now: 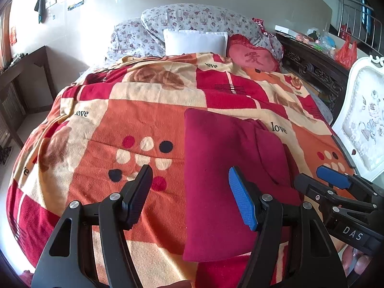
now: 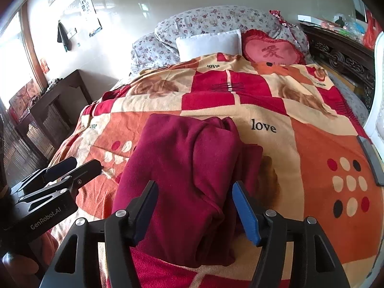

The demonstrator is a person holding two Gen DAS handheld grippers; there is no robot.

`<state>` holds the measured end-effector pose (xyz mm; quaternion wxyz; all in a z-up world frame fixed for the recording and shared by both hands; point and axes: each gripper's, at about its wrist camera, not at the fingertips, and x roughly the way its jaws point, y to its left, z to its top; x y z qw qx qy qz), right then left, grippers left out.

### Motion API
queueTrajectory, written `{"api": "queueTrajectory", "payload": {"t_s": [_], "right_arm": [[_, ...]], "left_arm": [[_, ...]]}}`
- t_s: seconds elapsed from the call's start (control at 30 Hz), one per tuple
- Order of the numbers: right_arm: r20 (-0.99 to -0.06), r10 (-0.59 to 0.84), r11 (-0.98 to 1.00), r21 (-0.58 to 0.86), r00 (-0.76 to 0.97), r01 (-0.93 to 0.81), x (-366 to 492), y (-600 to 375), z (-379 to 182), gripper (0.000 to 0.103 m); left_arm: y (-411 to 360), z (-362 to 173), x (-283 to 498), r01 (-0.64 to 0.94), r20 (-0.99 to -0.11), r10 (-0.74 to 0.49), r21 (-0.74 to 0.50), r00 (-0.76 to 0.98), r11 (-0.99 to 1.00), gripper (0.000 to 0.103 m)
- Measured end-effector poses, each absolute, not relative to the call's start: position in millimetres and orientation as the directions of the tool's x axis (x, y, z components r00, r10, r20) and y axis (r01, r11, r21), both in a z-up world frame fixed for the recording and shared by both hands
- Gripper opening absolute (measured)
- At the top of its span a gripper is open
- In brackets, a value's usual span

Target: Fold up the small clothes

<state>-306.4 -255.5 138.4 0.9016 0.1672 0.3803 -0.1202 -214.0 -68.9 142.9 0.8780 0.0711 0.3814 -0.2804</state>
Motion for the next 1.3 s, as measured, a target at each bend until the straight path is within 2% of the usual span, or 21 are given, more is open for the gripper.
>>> {"api": "queueTrajectory", "payload": {"t_s": [1.3], "right_arm": [[-0.760,-0.062,0.906,0.229,0.647,0.357,-299,-261,119,0.062]], "left_arm": [[-76,131,-210,0.555,-0.725,-0.432,-0.083,0.536,0.828,0.066]]}}
